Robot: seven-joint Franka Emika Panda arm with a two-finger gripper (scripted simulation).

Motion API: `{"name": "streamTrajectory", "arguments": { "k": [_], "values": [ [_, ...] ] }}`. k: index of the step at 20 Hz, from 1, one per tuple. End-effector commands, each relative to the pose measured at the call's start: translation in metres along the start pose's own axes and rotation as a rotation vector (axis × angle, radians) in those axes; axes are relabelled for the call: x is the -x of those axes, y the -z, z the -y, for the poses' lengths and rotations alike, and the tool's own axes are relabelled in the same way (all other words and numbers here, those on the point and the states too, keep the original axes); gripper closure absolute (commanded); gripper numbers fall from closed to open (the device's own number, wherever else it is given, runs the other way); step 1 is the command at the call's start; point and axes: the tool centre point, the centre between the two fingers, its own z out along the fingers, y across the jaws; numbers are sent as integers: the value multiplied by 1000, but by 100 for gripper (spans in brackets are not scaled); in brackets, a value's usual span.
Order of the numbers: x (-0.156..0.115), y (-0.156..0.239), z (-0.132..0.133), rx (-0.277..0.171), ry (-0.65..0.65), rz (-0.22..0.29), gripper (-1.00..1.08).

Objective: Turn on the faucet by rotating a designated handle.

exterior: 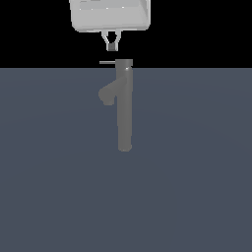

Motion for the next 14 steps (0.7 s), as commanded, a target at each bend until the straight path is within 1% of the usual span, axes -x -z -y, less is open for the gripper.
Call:
{"name": "streamTrajectory", "arguments": {
  "k": [1, 7, 14],
  "values": [
    [-11, -13, 5, -4, -5, 0, 108],
    [-25, -33, 12, -10, -12, 1, 108],
    [-28, -39, 14, -11, -13, 1, 108]
  ]
}}
